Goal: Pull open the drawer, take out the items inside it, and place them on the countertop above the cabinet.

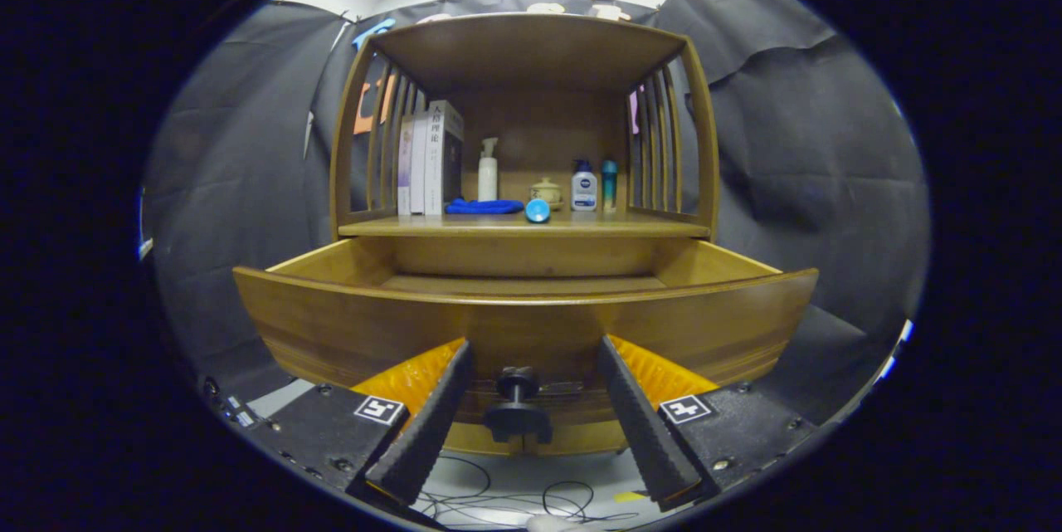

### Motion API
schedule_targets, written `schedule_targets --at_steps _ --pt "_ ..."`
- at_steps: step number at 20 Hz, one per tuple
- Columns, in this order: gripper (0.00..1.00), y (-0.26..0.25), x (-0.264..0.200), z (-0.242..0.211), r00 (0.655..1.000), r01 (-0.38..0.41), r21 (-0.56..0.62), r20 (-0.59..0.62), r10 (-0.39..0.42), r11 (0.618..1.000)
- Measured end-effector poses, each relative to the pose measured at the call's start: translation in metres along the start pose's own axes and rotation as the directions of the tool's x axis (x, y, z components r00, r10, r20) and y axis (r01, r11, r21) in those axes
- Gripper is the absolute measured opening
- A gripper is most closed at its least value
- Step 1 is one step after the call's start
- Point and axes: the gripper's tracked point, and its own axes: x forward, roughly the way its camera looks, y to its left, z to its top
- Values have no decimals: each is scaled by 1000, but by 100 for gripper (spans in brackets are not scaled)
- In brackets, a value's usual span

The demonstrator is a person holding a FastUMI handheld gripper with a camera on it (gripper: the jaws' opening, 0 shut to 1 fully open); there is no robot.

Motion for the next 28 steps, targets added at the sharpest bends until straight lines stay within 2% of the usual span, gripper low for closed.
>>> schedule_targets --at_steps 6,14,28 --pt "97 2 7 5 1000 6 -15 -6 -6 1000" --pt "97 7 40 19 1000 14 -23 16 -14 1000" --pt "96 13 92 31 1000 22 -9 -17 -23 1000"
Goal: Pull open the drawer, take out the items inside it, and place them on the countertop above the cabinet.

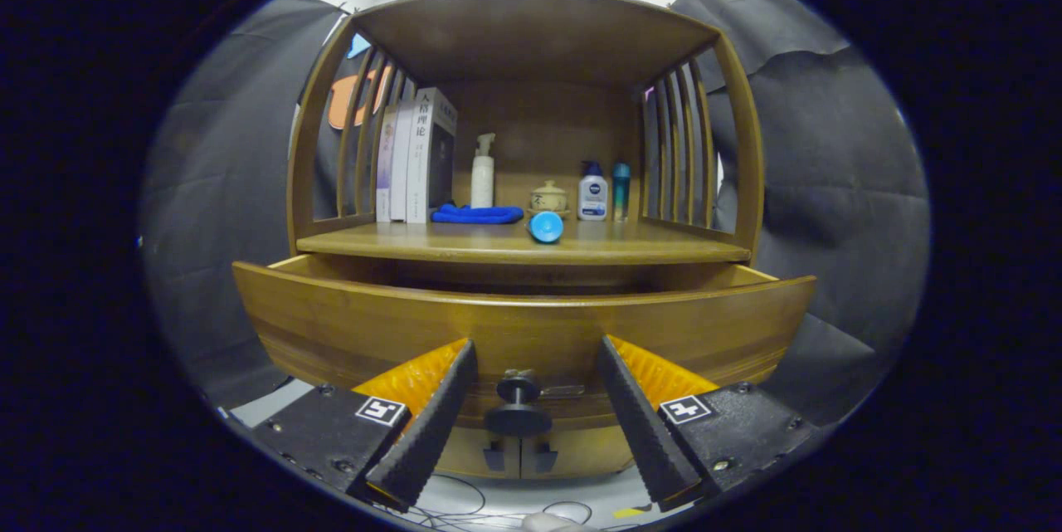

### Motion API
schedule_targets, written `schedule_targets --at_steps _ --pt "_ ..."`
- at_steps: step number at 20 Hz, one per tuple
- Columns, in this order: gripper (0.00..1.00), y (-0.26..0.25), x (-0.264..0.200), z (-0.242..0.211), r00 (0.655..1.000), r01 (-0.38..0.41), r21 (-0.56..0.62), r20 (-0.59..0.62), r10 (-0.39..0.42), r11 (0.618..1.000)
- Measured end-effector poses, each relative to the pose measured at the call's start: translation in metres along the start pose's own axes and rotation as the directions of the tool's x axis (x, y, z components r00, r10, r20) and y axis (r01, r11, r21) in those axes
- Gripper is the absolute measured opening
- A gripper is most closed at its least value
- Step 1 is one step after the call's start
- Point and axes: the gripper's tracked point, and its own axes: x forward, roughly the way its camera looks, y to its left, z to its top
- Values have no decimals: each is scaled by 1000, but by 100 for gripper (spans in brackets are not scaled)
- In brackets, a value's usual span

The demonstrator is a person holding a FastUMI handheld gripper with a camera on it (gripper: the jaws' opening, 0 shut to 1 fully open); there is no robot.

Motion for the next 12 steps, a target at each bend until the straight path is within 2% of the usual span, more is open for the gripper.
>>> schedule_targets --at_steps 12 --pt "97 3 68 15 999 -3 3 36 3 1000"
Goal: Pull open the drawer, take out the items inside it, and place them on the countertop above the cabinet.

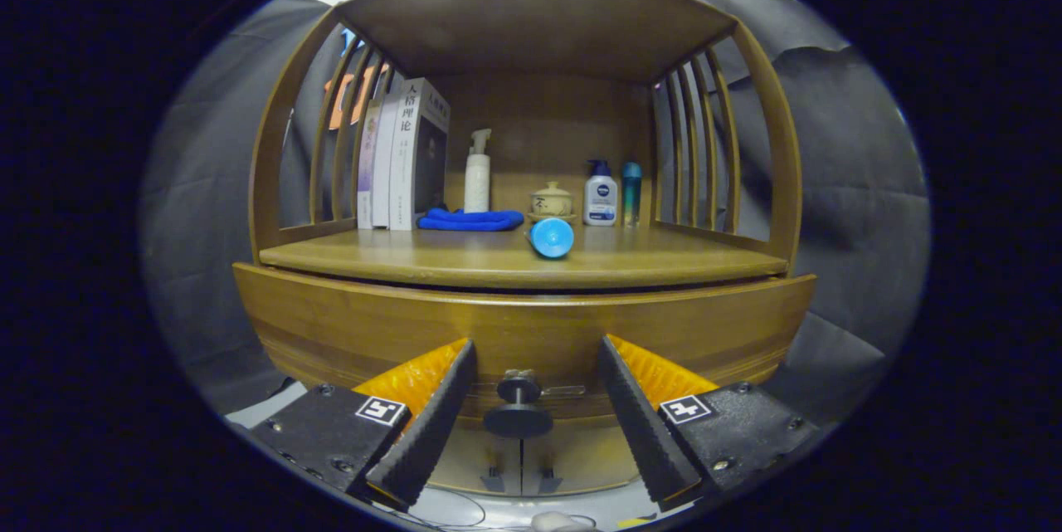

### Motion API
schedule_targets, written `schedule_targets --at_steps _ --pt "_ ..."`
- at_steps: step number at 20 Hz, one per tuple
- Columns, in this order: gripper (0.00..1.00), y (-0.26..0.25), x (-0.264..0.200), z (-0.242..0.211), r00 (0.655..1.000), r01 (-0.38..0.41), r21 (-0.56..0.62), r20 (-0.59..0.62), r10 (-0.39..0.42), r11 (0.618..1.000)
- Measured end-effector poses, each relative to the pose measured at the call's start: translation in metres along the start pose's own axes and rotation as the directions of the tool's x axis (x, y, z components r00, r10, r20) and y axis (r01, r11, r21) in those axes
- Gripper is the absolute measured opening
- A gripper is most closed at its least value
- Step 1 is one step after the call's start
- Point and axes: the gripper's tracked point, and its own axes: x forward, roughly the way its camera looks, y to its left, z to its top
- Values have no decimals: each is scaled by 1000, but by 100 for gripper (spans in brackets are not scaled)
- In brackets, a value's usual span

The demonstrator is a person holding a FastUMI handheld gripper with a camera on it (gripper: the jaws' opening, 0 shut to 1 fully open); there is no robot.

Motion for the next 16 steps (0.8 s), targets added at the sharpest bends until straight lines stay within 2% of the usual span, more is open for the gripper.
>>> schedule_targets --at_steps 6,8,9,10,12,16 --pt "96 1 18 0 998 -20 32 58 18 999" --pt "96 -2 21 -13 1000 -17 10 0 17 1000" --pt "97 -3 16 -19 999 -25 20 -37 26 999" --pt "98 -1 9 -17 999 -41 50 -27 42 998" --pt "97 -14 -11 -5 999 -23 76 25 21 997" --pt "97 -37 -88 3 997 -3 64 80 -2 998"
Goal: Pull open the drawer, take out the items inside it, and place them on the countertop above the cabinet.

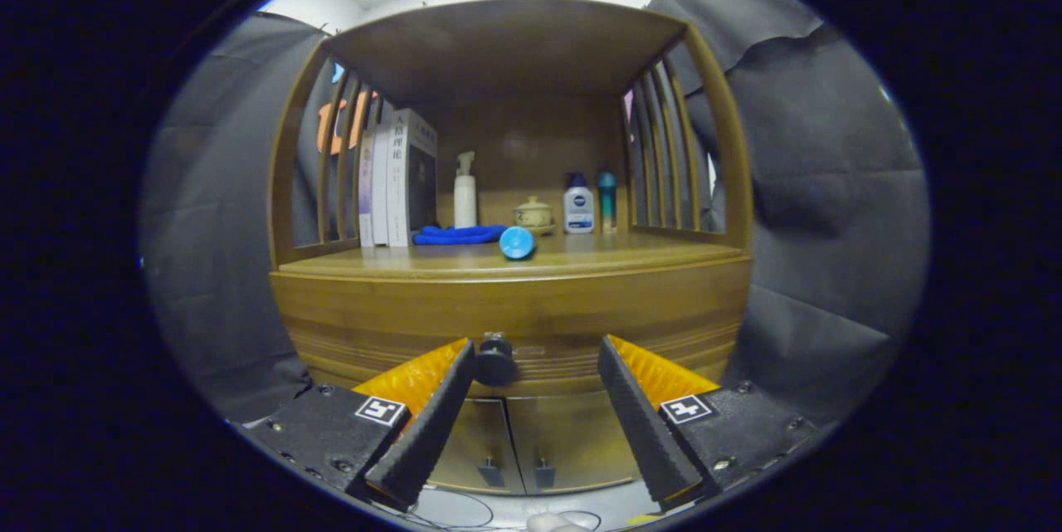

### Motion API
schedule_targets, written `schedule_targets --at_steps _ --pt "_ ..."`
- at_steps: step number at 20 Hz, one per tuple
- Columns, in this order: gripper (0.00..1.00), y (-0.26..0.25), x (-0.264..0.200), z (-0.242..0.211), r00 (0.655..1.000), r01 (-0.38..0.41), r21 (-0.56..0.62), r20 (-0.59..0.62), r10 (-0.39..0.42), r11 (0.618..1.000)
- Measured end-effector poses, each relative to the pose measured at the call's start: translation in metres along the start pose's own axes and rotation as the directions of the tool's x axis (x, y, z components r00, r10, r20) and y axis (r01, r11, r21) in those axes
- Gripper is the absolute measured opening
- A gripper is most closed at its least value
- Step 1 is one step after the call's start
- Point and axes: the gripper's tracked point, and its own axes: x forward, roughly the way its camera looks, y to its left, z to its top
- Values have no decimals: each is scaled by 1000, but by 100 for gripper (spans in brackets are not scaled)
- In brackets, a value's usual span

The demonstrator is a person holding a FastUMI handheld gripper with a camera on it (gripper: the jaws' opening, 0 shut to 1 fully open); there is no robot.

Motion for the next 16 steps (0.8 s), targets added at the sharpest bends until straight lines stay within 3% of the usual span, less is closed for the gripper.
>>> schedule_targets --at_steps 6,16 --pt "97 -6 -68 38 997 -55 -27 58 57 998" --pt "97 -15 -78 43 999 -41 -12 29 41 999"
